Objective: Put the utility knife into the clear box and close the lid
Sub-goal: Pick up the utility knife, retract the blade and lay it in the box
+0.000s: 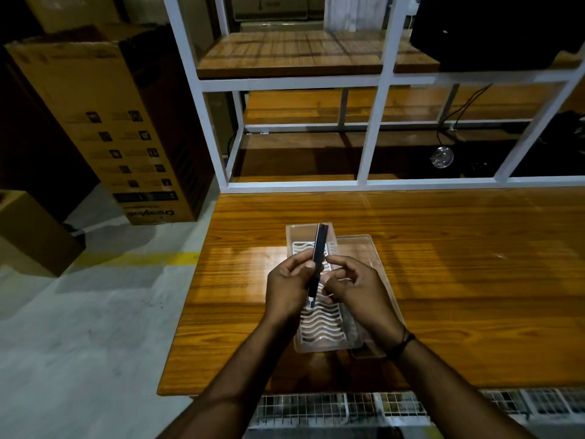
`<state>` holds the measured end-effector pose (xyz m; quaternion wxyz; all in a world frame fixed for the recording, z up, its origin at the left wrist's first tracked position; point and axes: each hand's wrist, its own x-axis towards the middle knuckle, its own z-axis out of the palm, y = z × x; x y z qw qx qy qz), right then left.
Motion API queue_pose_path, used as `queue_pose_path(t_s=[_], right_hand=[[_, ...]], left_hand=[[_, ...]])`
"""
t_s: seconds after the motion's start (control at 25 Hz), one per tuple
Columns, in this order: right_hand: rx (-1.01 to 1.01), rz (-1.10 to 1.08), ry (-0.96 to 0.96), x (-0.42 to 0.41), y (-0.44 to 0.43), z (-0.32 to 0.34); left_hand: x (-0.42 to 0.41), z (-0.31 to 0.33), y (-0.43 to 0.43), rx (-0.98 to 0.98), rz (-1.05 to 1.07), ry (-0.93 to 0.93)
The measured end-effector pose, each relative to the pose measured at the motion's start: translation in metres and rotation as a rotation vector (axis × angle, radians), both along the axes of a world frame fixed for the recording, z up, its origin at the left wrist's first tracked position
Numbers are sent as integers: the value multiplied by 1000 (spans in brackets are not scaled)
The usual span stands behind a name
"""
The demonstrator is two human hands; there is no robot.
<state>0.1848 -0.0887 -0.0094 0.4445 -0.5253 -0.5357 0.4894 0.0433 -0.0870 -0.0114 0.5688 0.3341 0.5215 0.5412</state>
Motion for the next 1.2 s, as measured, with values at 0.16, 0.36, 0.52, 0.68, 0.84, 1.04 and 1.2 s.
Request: queue_pose_path(t_s=[0.16, 0.36, 0.52, 0.68, 0.84, 1.04, 1.2], right_hand=[[74, -4, -109, -5, -2, 6], [87, -33, -231, -14, -3, 14], [48, -19, -321, -14, 2, 12], [24, -8, -431, -19, 13, 9], [67, 58, -619, -27, 24, 8], [14, 101, -829, -43, 36, -7], [-22, 145, -908, -48, 40, -10]], left_hand=[[4, 0, -5, -68, 23, -111], [1, 6, -4, -132, 53, -226], [-3, 3, -4, -47, 59, -34], [-16, -7, -2, 98, 135, 442], [-20, -8, -6, 84, 164, 757], [-21, -17, -6, -23, 81, 829], [-23, -15, -6, -14, 72, 818]])
